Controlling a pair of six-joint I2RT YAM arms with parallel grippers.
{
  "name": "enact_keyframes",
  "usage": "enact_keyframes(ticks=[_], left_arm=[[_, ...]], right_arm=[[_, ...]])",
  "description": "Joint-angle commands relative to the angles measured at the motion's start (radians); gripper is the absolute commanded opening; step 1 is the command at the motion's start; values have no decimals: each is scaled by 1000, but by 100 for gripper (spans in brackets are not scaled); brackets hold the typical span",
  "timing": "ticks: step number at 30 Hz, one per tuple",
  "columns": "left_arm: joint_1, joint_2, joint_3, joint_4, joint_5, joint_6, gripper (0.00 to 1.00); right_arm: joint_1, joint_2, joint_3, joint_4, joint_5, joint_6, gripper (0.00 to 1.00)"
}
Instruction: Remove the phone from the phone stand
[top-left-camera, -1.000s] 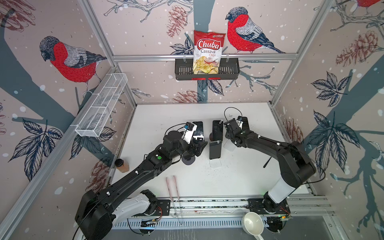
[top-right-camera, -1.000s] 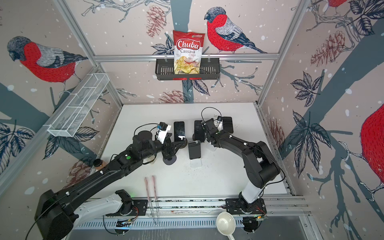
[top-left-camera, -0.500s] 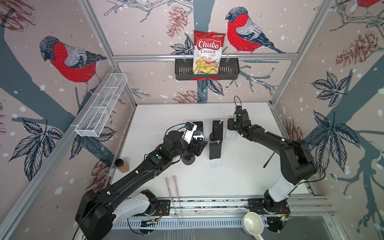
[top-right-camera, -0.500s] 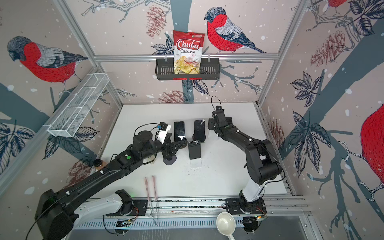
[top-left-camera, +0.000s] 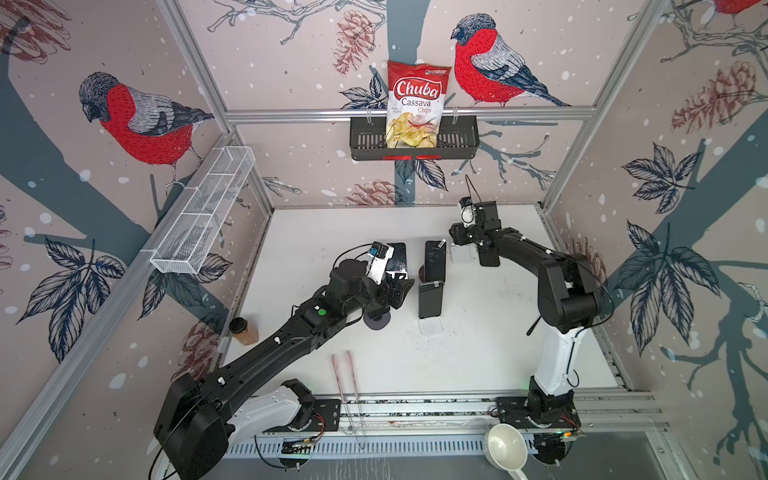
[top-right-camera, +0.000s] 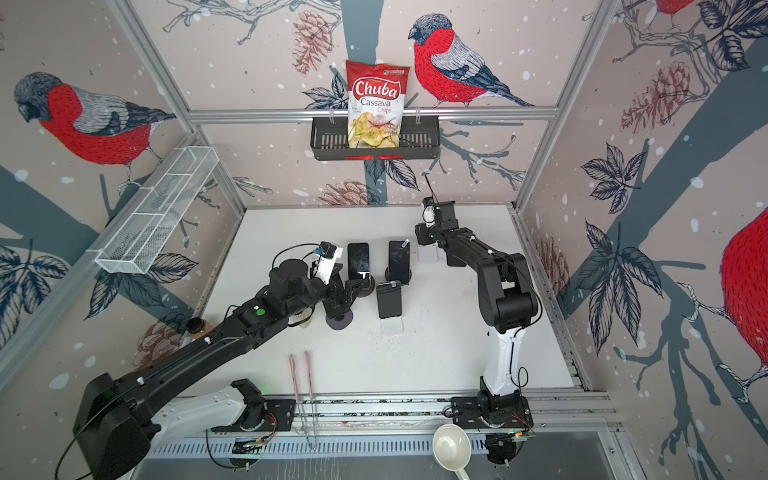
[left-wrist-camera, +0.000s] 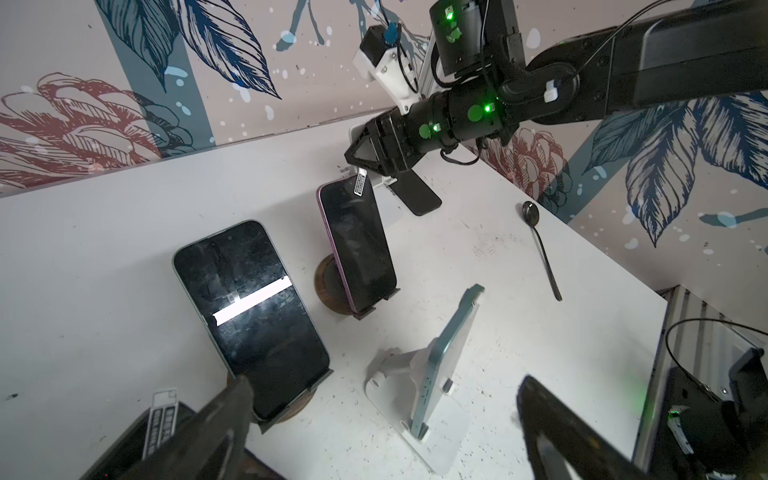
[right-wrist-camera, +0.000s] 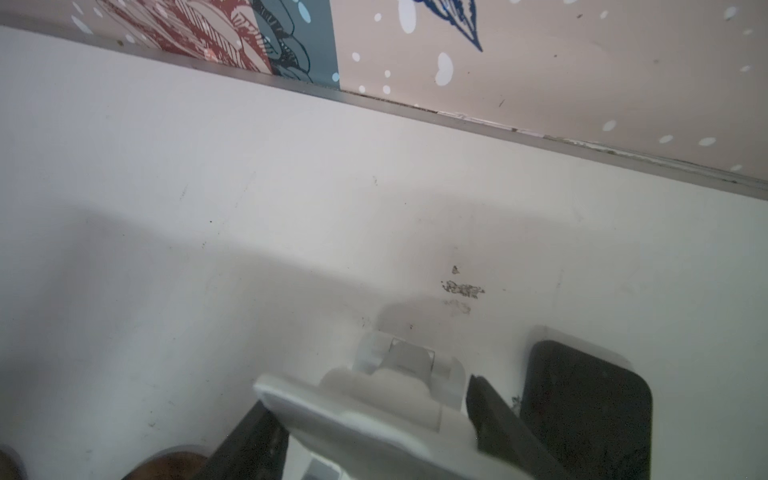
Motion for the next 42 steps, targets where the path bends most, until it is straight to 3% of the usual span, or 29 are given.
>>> enact_keyframes(ticks=[1, 15, 23, 31, 42], left_arm=[[-1, 15, 13, 31, -18, -14, 98], [-1, 78, 44, 37, -24, -21, 98], [-1, 79, 44, 42, -22, -17, 98], [-1, 74, 37, 41, -20, -16, 98], [-1, 59, 22, 64, -36, -43, 98]], right_arm=[[-6, 38, 44, -6, 1, -52, 62], [-29, 103, 94, 16, -13, -8, 63], [-27, 91, 61, 26, -2, 31, 72], [-21, 33, 14, 56, 10, 46, 88], [-19, -88, 3, 31, 134, 152, 99]])
